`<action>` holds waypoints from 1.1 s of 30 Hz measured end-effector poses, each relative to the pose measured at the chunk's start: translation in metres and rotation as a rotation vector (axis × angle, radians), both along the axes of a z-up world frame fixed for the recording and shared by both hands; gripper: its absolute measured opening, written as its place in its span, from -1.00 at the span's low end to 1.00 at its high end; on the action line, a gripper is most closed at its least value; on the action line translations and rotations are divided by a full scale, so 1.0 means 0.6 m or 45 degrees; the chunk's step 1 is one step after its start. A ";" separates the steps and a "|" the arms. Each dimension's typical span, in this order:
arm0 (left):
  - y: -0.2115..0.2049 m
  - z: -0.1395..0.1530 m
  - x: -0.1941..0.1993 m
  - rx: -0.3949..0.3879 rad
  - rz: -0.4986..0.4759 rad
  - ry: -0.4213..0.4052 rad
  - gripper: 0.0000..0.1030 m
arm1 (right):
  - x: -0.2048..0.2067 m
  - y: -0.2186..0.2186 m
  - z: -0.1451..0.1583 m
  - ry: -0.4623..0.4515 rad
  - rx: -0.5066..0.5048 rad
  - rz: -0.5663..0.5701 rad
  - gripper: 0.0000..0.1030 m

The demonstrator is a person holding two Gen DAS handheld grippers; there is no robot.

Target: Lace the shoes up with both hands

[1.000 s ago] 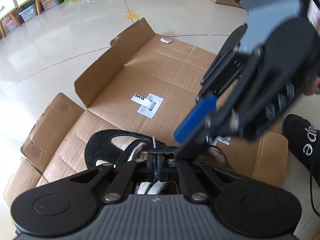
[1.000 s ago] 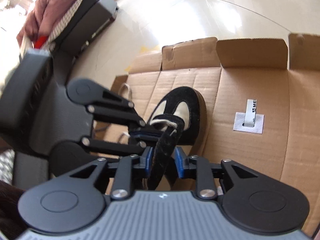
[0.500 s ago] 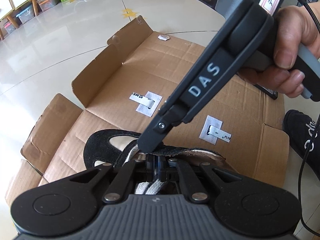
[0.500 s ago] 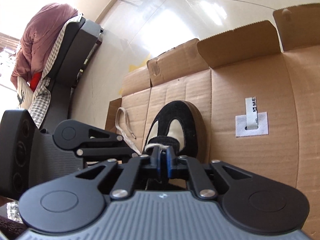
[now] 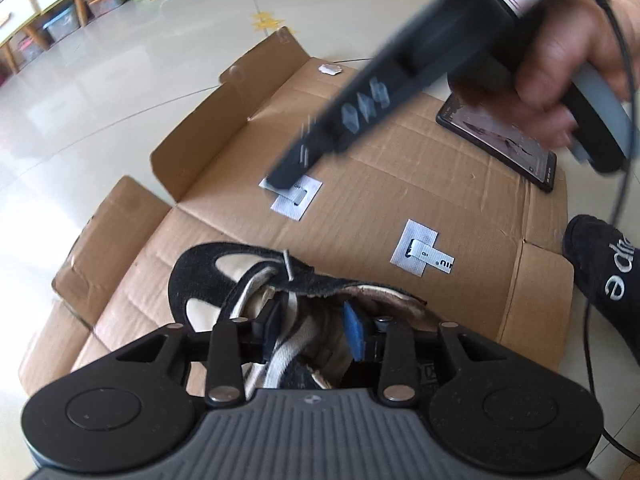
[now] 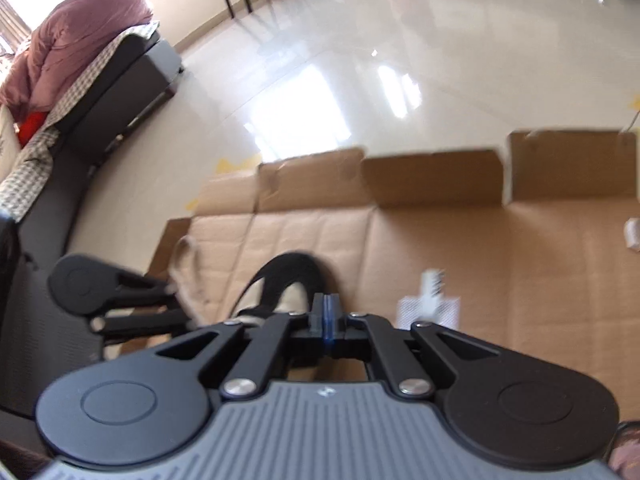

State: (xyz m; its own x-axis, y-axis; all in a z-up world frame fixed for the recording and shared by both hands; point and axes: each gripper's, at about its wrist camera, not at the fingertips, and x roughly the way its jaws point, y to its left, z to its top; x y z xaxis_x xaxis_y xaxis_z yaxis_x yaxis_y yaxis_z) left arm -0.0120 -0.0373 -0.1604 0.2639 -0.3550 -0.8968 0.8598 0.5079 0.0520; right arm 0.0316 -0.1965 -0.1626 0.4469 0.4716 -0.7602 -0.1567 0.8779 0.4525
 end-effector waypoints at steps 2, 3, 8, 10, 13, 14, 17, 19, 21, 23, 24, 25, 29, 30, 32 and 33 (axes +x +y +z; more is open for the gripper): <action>0.002 0.003 -0.002 -0.002 0.015 -0.010 -0.30 | 0.005 -0.012 -0.003 0.058 0.073 -0.018 -0.92; 0.002 0.003 -0.001 -0.005 0.023 -0.006 -0.30 | 0.006 -0.018 -0.005 0.088 0.113 -0.025 -0.85; 0.001 0.005 0.001 -0.012 0.046 0.006 -0.30 | -0.009 0.012 -0.026 0.182 0.281 0.036 -0.67; 0.000 0.009 -0.002 0.002 0.047 -0.013 -0.30 | -0.011 0.025 -0.031 0.197 0.280 0.055 -0.67; -0.004 0.016 -0.010 0.058 0.062 -0.088 -0.14 | -0.014 0.045 -0.035 0.194 0.261 0.088 -0.70; -0.005 0.019 -0.015 0.084 0.066 -0.124 -0.10 | -0.014 0.049 -0.035 0.185 0.246 0.097 -0.84; -0.003 0.024 -0.023 0.137 0.085 -0.173 -0.06 | -0.016 0.053 -0.034 0.166 0.222 0.106 -0.94; -0.001 0.024 -0.026 0.170 0.122 -0.149 -0.05 | -0.020 0.057 -0.027 0.140 0.191 0.103 -0.95; 0.002 0.022 -0.026 0.167 0.170 -0.116 -0.05 | -0.025 0.063 -0.017 0.100 0.139 0.109 -0.97; 0.004 0.020 -0.023 0.162 0.213 -0.088 -0.05 | -0.031 0.065 0.003 0.024 0.053 0.105 -0.97; 0.005 0.018 -0.022 0.159 0.230 -0.076 -0.05 | -0.032 0.064 0.010 -0.009 0.009 0.103 -0.97; 0.006 0.017 -0.021 0.157 0.240 -0.065 -0.05 | -0.033 0.063 0.017 -0.042 -0.039 0.099 -0.97; 0.009 0.004 -0.024 0.205 0.234 -0.033 -0.02 | -0.018 0.026 0.032 -0.098 -0.276 0.004 -0.97; 0.012 0.002 -0.026 0.205 0.239 -0.026 -0.03 | -0.012 0.014 0.030 -0.094 -0.325 -0.020 -0.94; 0.018 -0.001 -0.029 0.204 0.247 -0.013 -0.04 | -0.002 0.001 0.018 -0.016 -0.296 -0.025 -0.85; 0.020 -0.002 -0.030 0.204 0.246 -0.011 -0.04 | -0.002 -0.003 0.014 0.012 -0.262 -0.047 -0.68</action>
State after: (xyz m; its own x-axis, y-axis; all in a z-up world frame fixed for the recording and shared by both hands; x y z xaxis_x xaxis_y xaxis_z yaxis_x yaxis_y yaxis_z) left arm -0.0297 -0.0252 -0.1614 0.3209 -0.1506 -0.9351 0.7466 0.6477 0.1519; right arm 0.0303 -0.1981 -0.1544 0.4535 0.2893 -0.8430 -0.1197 0.9571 0.2640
